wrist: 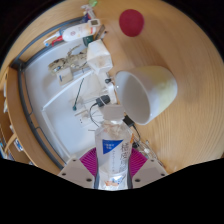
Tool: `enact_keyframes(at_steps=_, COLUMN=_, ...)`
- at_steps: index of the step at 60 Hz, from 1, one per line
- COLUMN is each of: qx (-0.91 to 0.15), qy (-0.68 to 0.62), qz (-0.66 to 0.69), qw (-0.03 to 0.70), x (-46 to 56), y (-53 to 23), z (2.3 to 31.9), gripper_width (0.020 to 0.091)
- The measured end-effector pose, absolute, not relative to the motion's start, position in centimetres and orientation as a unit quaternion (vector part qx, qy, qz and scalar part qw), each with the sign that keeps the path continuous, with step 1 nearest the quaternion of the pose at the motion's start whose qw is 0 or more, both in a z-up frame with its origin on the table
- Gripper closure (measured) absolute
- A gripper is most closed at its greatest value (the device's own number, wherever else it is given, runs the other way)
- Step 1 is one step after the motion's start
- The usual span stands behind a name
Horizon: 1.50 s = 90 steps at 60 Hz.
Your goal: Pour water
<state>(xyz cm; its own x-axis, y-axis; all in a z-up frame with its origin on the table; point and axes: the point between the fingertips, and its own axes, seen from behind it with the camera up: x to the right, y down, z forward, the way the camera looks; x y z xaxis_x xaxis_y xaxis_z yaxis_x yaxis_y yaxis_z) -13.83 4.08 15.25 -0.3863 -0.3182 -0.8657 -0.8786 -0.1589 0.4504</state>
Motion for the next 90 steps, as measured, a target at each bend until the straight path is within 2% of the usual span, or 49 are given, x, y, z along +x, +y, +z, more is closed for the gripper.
enact_keyframes(at_steps=8, qx=-0.48, qy=0.631, qz=0.575, qw=0.203, x=-13.8, y=4.0, z=14.1, gripper_width=0.0727)
enact_keyframes(at_steps=24, qx=-0.545, qy=0.599, qz=0.548, qw=0.21, x=-13.8, y=3.0, z=14.2, gripper_width=0.0711)
enact_keyframes(at_steps=31, qx=-0.602, qy=0.541, qz=0.52, qw=0.271, x=-12.1, y=2.8, z=17.4, gripper_width=0.071)
enact_keyframes(at_steps=41, qx=-0.695, qy=0.413, qz=0.414, qw=0.418, x=-6.5, y=3.1, z=22.4, gripper_width=0.0708)
enact_keyframes(at_steps=50, qx=-0.729, qy=0.343, qz=0.293, qw=0.515, x=0.4, y=3.9, z=24.0, gripper_width=0.0707)
enact_keyframes(at_steps=58, qx=-0.772, qy=0.25, qz=0.164, qw=0.561, x=5.4, y=4.3, z=21.3, gripper_width=0.071)
enact_keyframes(at_steps=68, qx=-0.808, qy=0.13, qz=-0.028, qw=0.574, x=11.4, y=4.5, z=17.8, gripper_width=0.071)
enact_keyframes(at_steps=81, qx=-0.805, qy=0.122, qz=-0.055, qw=0.579, x=14.4, y=5.7, z=13.3, gripper_width=0.07)
enact_keyframes(at_steps=90, qx=-0.812, qy=0.109, qz=-0.076, qw=0.568, x=15.0, y=5.7, z=11.2, gripper_width=0.0691)
